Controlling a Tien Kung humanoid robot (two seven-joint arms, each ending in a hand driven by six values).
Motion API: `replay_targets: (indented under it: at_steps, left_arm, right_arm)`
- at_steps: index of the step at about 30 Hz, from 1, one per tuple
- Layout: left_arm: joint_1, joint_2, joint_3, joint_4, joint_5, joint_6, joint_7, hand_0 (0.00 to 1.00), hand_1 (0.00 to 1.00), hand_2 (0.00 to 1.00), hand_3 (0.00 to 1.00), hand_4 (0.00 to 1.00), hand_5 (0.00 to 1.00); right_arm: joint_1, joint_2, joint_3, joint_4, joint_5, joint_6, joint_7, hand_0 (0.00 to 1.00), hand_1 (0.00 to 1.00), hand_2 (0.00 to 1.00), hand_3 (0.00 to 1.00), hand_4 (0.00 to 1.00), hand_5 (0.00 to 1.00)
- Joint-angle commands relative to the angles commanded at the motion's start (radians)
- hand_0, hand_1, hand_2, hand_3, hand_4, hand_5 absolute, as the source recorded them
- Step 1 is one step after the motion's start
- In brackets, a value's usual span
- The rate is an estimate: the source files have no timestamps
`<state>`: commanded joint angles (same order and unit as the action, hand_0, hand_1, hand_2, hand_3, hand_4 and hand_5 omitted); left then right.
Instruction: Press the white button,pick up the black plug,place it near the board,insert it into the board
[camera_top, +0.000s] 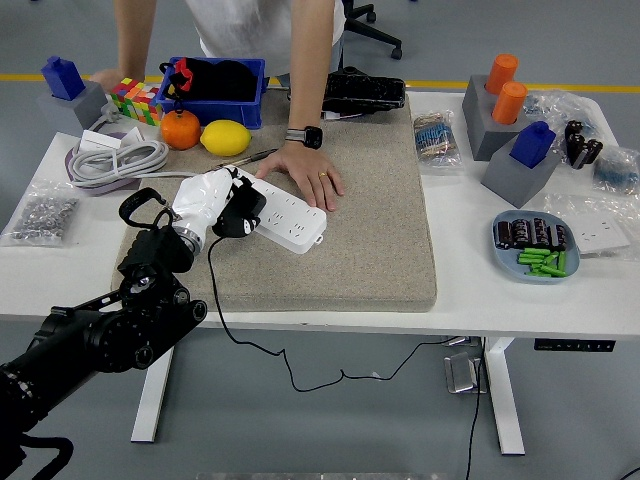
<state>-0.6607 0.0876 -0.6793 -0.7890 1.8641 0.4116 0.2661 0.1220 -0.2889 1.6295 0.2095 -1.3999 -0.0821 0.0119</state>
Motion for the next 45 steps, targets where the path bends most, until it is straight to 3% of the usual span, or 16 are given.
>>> replay_targets:
  at_steps: [15,16,21,22,30,45]
  left_arm:
    - [-0.001,-0.002,-0.001,-0.002,0.005,0.000,-0.003,0.652,0.610,0.553,0.604,0.825,0.002]
    - [-0.001,-0.002,-0.001,-0.002,0.006,-0.001,-0.002,0.765,0.699,0.623,0.642,0.833,0.002]
    - [0.000,-0.002,0.000,-0.003,0.012,-0.016,0.013,0.765,0.699,0.623,0.642,0.833,0.002]
    - [0.000,-0.003,-0.001,-0.003,0.017,-0.024,0.021,0.815,0.762,0.684,0.687,0.849,0.002]
    - [-0.001,-0.003,0.000,-0.003,0.020,-0.045,0.043,0.826,0.786,0.709,0.718,0.853,0.007]
    - [-0.001,-0.004,-0.006,0.003,-0.001,-0.050,0.024,0.840,0.819,0.744,0.743,0.866,0.043]
  right_arm:
    - [0.000,0.000,0.003,-0.001,0.000,0.000,0.000,0.683,0.594,0.587,0.573,0.629,0.321]
    - [0.000,0.001,0.003,-0.001,0.000,0.000,0.000,0.683,0.594,0.587,0.573,0.629,0.320]
    - [0.000,0.002,0.003,0.000,0.001,0.001,0.000,0.683,0.594,0.587,0.573,0.629,0.320]
    - [0.000,0.002,0.003,0.000,0.001,0.001,0.000,0.683,0.594,0.587,0.574,0.629,0.320]
    - [0.000,0.002,0.004,0.000,0.001,0.001,0.000,0.683,0.594,0.587,0.574,0.629,0.319]
    - [0.000,0.003,0.005,0.000,0.001,0.001,-0.001,0.683,0.593,0.587,0.573,0.629,0.319]
